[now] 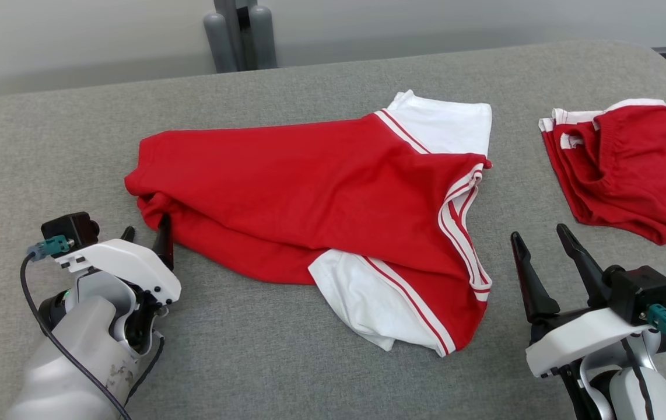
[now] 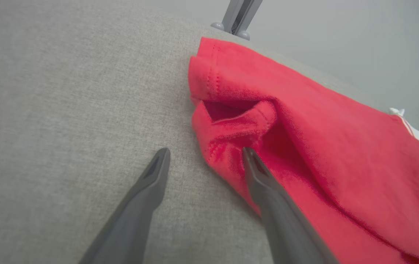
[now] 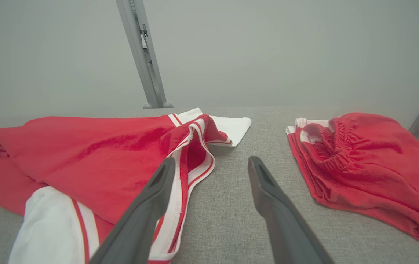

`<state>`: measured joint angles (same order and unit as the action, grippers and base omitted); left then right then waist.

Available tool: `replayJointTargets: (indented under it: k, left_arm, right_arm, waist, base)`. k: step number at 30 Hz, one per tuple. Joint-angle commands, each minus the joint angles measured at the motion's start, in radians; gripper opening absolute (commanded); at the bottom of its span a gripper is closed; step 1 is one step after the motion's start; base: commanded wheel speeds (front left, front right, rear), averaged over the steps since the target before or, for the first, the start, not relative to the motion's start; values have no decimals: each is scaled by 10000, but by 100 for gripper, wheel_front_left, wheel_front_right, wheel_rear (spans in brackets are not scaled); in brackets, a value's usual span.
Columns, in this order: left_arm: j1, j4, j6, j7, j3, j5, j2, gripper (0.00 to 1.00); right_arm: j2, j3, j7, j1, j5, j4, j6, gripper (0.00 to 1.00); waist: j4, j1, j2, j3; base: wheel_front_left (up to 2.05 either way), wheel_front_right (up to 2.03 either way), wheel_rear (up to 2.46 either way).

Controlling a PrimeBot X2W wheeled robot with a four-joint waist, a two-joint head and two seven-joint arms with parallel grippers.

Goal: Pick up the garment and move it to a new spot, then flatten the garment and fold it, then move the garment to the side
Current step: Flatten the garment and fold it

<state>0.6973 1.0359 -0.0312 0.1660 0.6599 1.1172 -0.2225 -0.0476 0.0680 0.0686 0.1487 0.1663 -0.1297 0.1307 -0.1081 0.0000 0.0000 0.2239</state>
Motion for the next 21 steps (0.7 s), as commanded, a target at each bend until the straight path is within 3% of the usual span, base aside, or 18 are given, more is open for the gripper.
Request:
replayJointTargets:
  k: [1,4,5,6,7,15,21]
  left_arm:
    - [200,162,89,-11,-86,85,-25,100]
    - [361,428,239,-80,-214,277,110,100]
    - [390,536,281,-75,-252,330,151,49]
    - [430,633,300,-29,-257,331,173,39]
    - [470,721,344,30,-244,294,181,0]
    - [588,808,961,770,-195,29,311,0]
    - [67,-227,1138,997,-416,-546,50,0]
  right_arm:
    - [-61,-21,-39,104,-78,76,1,100]
    - [-61,-82,-34,136,-121,100,1,100]
    - [-61,-96,-34,144,-128,104,1,100]
    - [-61,-104,-39,157,-113,99,1,100]
    - [-61,-98,-44,173,-118,90,1,100]
    - [-61,-269,-3,72,-147,43,1,100]
    - [-61,-358,52,-93,-24,-40,1,100]
  waist:
    - [-135,0,0,145]
    - [-176,0,0,235]
    - [-177,0,0,254]
    - [-178,0,0,268]
    - [-178,0,0,276]
    - [234,0,0,69]
    - [918,0,0,-305]
  base:
    - [0,0,0]
    - [0,0,0]
    - [0,0,0]
    - [0,0,0]
    - [0,0,0]
    - [0,0,0]
    - [0,0,0]
